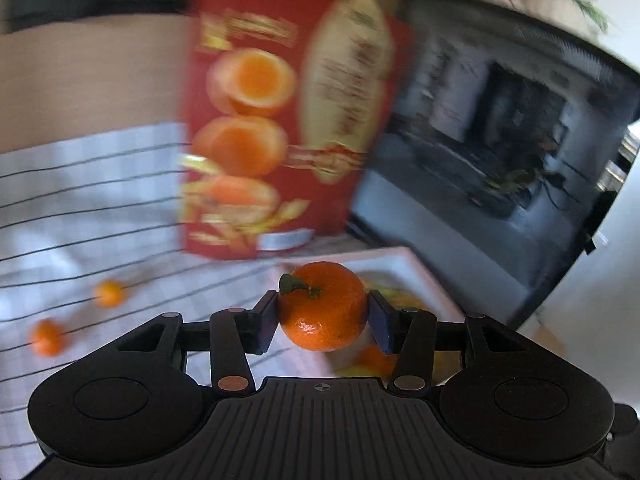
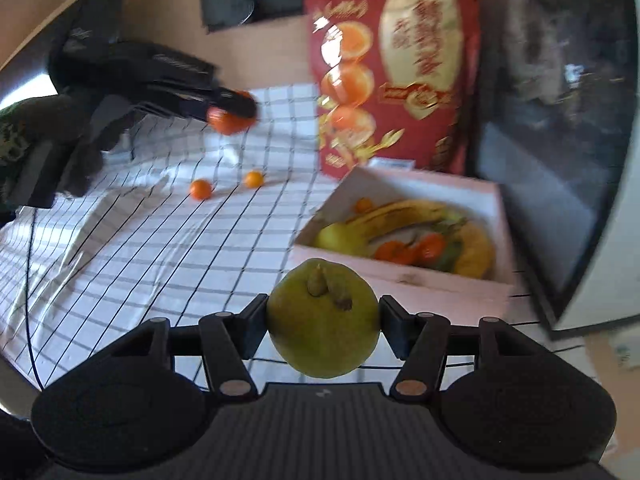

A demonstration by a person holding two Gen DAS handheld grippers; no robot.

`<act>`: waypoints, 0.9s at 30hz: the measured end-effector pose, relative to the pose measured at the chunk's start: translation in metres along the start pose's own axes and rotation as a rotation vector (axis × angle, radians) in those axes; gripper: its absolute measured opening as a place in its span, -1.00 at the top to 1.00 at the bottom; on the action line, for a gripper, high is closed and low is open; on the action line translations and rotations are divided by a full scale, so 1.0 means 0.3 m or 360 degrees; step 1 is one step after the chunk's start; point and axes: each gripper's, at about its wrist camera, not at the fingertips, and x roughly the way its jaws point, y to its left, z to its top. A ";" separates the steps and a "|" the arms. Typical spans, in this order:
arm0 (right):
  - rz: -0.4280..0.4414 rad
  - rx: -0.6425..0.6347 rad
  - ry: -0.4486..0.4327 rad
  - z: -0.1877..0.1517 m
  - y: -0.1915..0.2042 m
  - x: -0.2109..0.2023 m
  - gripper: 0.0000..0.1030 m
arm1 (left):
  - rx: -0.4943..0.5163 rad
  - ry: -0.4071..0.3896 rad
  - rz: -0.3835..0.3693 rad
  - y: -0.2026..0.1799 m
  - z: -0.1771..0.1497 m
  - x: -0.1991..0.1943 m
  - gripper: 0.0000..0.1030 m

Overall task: Organize fruits
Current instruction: 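Lower the pear and mandarin into the pink box and open both grippers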

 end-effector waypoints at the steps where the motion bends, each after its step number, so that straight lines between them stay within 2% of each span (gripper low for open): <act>1: -0.0026 0.0018 -0.0019 -0.004 -0.013 -0.016 -0.15 | 0.0012 0.0039 -0.0013 -0.040 0.006 0.058 -0.03; 4: -0.0094 0.0073 -0.0056 -0.025 -0.047 -0.054 -0.15 | 0.0026 0.0193 -0.0042 -0.123 0.005 0.229 -0.03; 7: -0.0137 0.0129 -0.0087 -0.049 -0.068 -0.093 -0.15 | 0.0014 0.0340 0.0036 -0.147 -0.004 0.369 -0.03; 9: -0.0156 0.0159 -0.0105 -0.061 -0.080 -0.112 -0.15 | 0.0002 0.0373 0.0096 -0.142 -0.010 0.404 -0.03; 11: -0.0177 0.0189 -0.0121 -0.066 -0.093 -0.122 -0.15 | 0.0013 0.0342 0.0114 -0.132 -0.016 0.391 -0.03; 15: -0.0160 0.0257 -0.0128 -0.026 -0.137 -0.104 -0.15 | -0.0076 0.0197 0.0040 -0.092 -0.014 0.290 -0.03; 20: -0.0102 0.0266 -0.0129 0.126 -0.214 -0.006 -0.15 | -0.0238 0.0051 -0.0005 -0.054 -0.089 0.107 -0.03; 24: -0.0037 0.0334 -0.0061 0.279 -0.307 0.162 -0.15 | -0.0309 0.0061 -0.0031 -0.058 -0.200 0.004 -0.03; 27: -0.0005 0.0420 0.0050 0.362 -0.363 0.334 -0.15 | -0.0308 0.0102 -0.0043 -0.066 -0.260 -0.041 -0.03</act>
